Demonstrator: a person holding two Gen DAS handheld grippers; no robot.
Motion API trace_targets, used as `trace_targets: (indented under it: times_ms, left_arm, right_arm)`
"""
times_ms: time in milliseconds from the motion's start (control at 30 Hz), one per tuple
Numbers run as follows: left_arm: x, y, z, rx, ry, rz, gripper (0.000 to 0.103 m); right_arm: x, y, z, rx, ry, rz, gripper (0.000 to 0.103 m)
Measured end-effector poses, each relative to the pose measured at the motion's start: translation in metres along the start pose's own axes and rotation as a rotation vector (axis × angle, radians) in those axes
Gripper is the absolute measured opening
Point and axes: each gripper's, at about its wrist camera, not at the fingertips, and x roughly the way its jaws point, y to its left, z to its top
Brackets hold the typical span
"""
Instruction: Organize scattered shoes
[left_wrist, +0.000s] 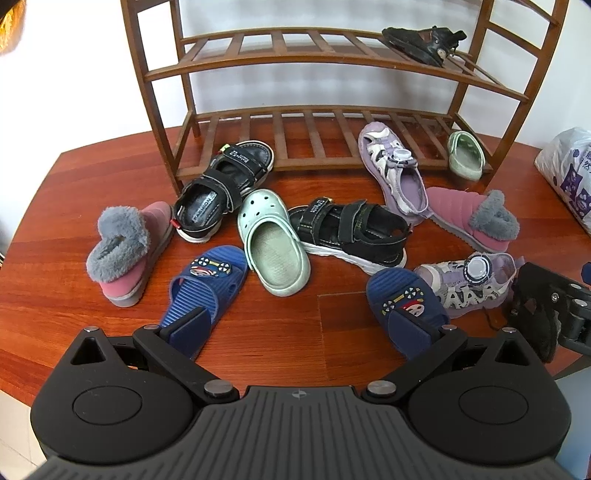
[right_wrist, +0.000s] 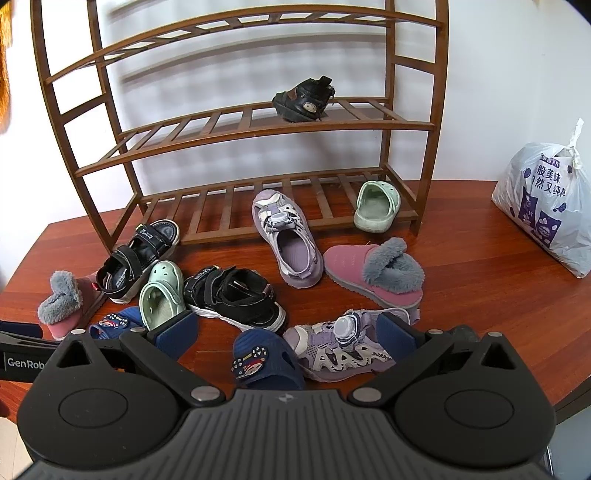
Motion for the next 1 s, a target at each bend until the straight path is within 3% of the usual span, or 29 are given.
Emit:
trace_targets:
  times_ms: [1000]
  left_arm:
    - [0.008,0.012,0.011,-0.019,0.011,0.023,0.103]
  right_arm:
    - [0.01,0.011,0.002,-0.002,0.004,-0.005,0.103]
